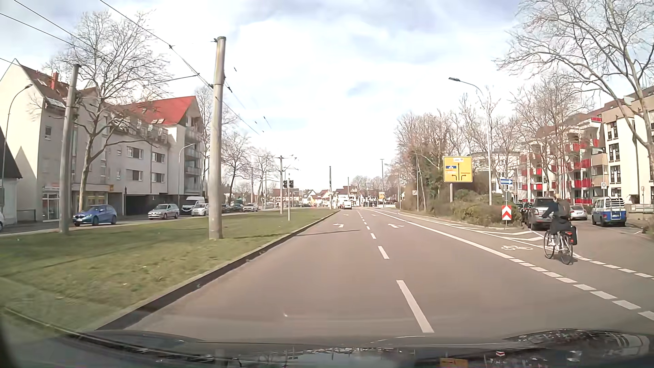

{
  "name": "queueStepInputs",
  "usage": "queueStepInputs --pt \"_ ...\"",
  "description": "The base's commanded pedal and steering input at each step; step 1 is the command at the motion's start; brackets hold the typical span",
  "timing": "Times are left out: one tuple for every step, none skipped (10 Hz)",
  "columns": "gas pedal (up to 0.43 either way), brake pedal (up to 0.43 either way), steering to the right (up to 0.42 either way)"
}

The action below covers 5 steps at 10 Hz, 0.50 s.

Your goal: Follow the waypoints while adhering to traffic rules and regulations

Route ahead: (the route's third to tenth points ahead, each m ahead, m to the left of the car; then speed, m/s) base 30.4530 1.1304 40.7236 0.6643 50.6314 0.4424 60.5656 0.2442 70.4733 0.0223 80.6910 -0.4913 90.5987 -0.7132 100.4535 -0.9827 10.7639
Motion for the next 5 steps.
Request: queueStepInputs --pt "0.079 0.0 0.004" --pt "0.079 0.0 0.004" --pt "0.079 0.0 0.004" --pt "0.067 0.0 0.004" --pt "0.067 0.0 0.004"
